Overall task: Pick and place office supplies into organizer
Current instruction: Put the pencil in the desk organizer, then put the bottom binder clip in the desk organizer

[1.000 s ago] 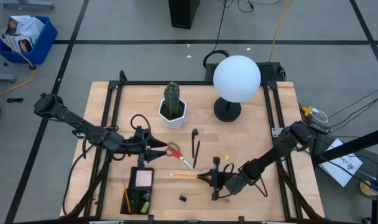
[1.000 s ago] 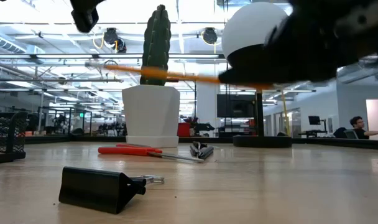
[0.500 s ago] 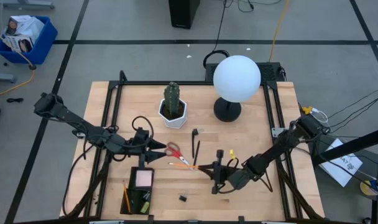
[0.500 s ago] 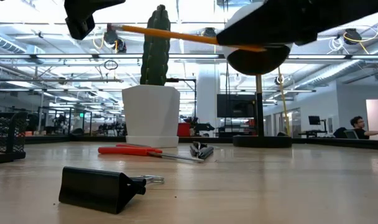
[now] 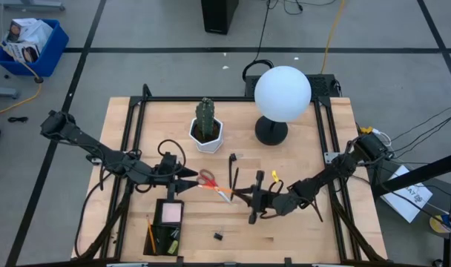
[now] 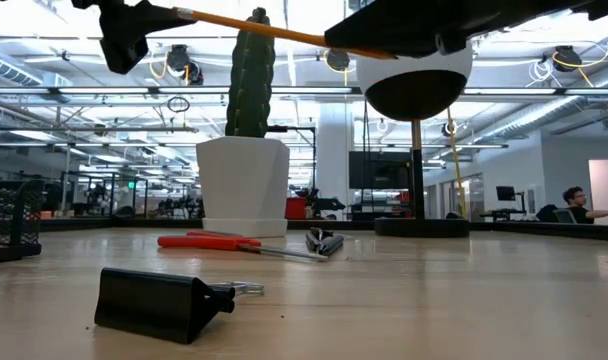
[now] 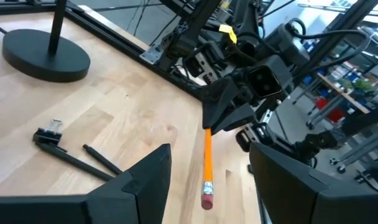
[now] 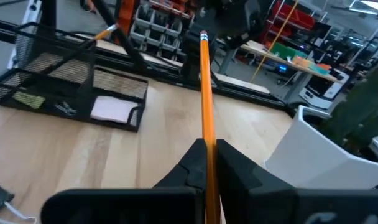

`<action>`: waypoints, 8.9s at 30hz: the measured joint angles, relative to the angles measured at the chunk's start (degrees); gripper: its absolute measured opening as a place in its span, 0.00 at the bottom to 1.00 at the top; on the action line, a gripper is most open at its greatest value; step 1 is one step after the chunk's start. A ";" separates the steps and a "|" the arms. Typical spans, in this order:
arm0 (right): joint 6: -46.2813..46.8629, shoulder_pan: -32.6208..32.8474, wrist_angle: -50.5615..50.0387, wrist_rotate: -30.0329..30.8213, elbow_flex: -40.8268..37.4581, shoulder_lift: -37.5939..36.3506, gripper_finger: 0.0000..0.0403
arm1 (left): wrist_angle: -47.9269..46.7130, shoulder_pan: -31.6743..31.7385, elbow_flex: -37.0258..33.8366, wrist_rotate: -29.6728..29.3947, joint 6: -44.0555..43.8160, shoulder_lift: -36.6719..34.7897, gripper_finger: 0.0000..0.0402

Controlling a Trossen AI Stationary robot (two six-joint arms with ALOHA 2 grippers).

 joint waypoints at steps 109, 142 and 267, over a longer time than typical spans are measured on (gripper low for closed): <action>-8.78 12.00 8.46 6.32 0.33 -0.04 0.38 | -60.50 -19.89 37.55 9.73 -15.96 -4.77 0.06; -2.06 10.31 3.77 6.00 -0.21 -0.02 0.38 | -81.39 -27.74 43.95 24.02 -55.19 6.64 0.06; 17.04 -1.98 -7.30 -45.03 -2.84 7.32 0.38 | -44.84 -10.88 37.66 -1.07 -26.37 25.22 0.16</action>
